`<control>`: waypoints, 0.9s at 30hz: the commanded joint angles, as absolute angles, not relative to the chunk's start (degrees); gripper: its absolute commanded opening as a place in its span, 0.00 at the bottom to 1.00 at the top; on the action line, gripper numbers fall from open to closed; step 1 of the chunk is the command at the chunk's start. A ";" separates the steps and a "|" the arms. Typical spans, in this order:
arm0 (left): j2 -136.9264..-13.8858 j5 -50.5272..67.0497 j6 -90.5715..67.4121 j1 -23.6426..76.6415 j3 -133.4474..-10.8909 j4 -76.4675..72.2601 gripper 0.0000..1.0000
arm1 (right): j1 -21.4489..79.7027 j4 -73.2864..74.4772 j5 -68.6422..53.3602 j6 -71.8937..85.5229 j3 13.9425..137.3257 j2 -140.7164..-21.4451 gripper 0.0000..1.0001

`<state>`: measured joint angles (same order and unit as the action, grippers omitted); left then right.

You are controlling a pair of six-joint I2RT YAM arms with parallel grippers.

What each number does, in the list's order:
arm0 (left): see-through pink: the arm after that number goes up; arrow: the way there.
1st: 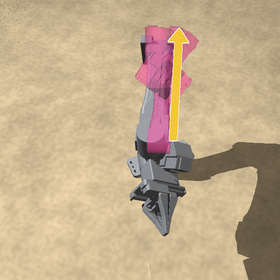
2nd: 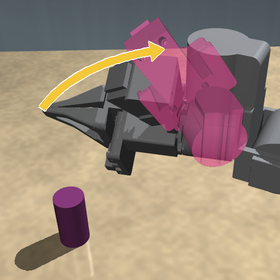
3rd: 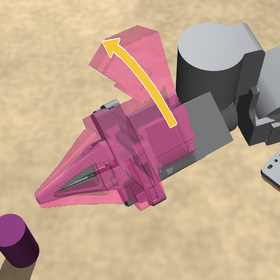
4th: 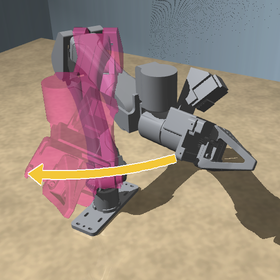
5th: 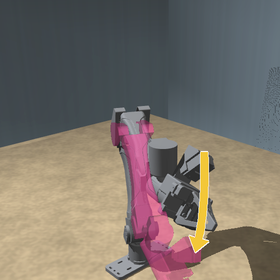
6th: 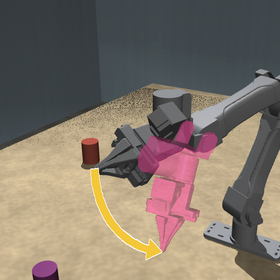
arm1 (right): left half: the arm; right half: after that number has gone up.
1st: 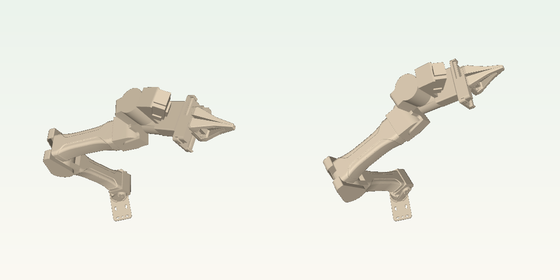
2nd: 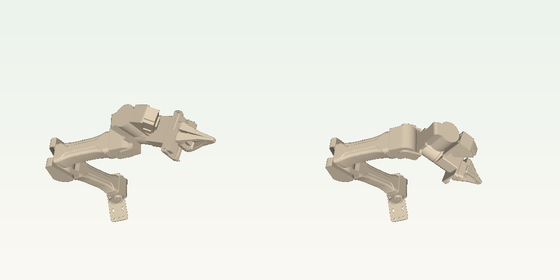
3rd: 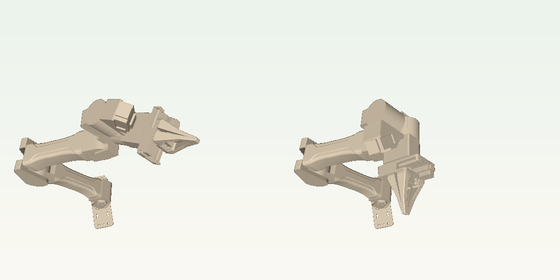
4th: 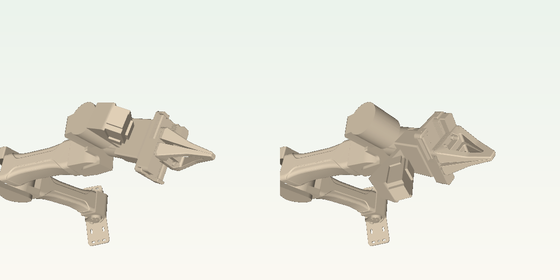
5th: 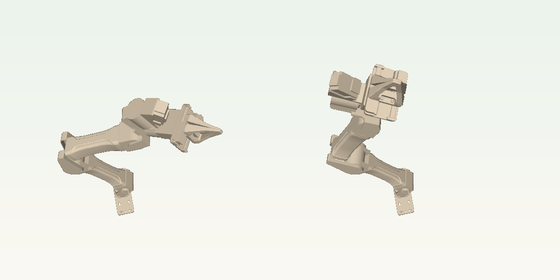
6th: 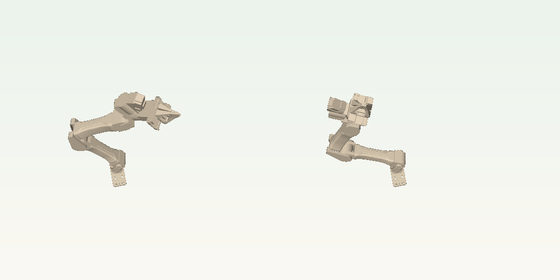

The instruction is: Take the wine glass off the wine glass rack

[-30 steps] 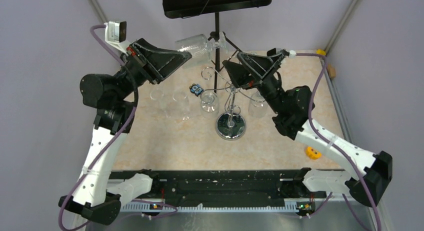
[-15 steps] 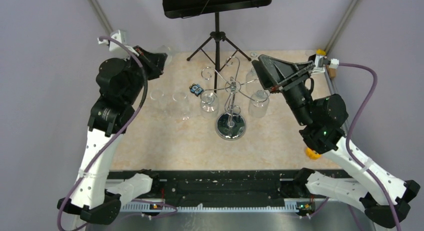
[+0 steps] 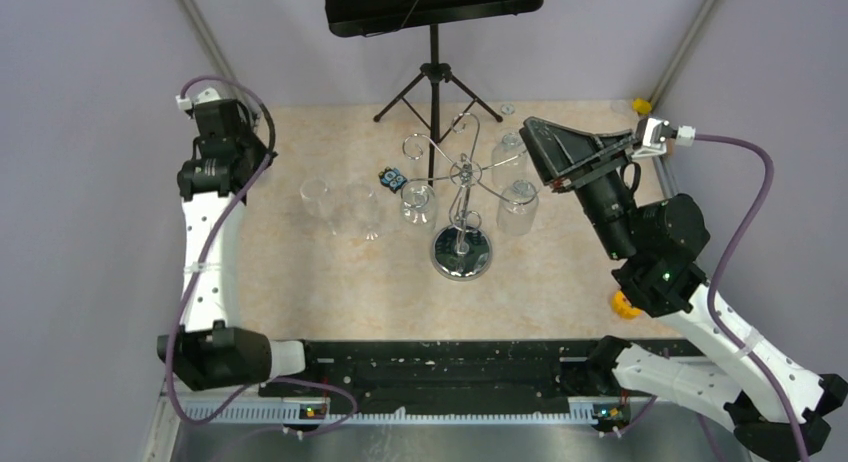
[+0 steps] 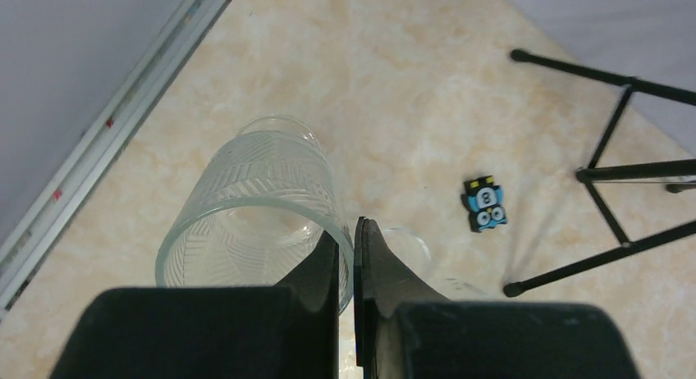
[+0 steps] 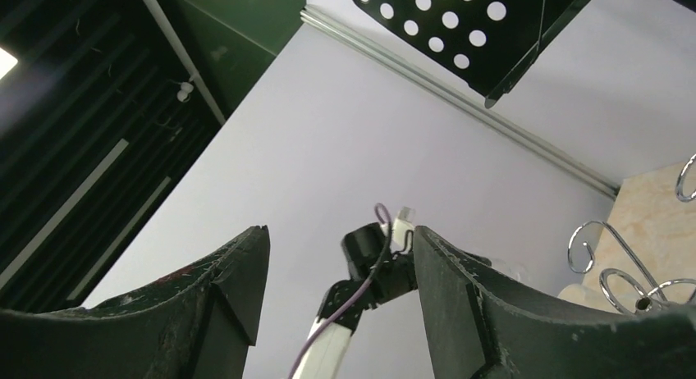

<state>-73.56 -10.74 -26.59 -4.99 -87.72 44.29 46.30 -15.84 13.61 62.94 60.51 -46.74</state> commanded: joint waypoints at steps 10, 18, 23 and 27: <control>-84.78 -6.97 -33.91 -11.87 -81.49 46.08 0.00 | 45.84 -11.89 20.75 57.00 59.23 -39.73 0.64; -91.64 -3.74 -33.59 -11.95 -81.53 48.08 0.00 | 45.81 -10.88 21.62 56.60 58.49 -38.54 0.63; -92.32 -0.36 -33.05 -12.04 -78.72 44.04 0.00 | 45.87 -10.25 22.02 56.56 58.31 -38.10 0.63; -93.03 -0.30 -33.05 -12.04 -78.66 43.68 0.00 | 45.83 -9.94 21.84 56.14 58.42 -37.99 0.63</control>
<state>-93.32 -1.28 -33.28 -11.70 -78.30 47.75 46.30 -9.54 21.28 57.78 58.46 -38.74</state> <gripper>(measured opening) 0.059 0.632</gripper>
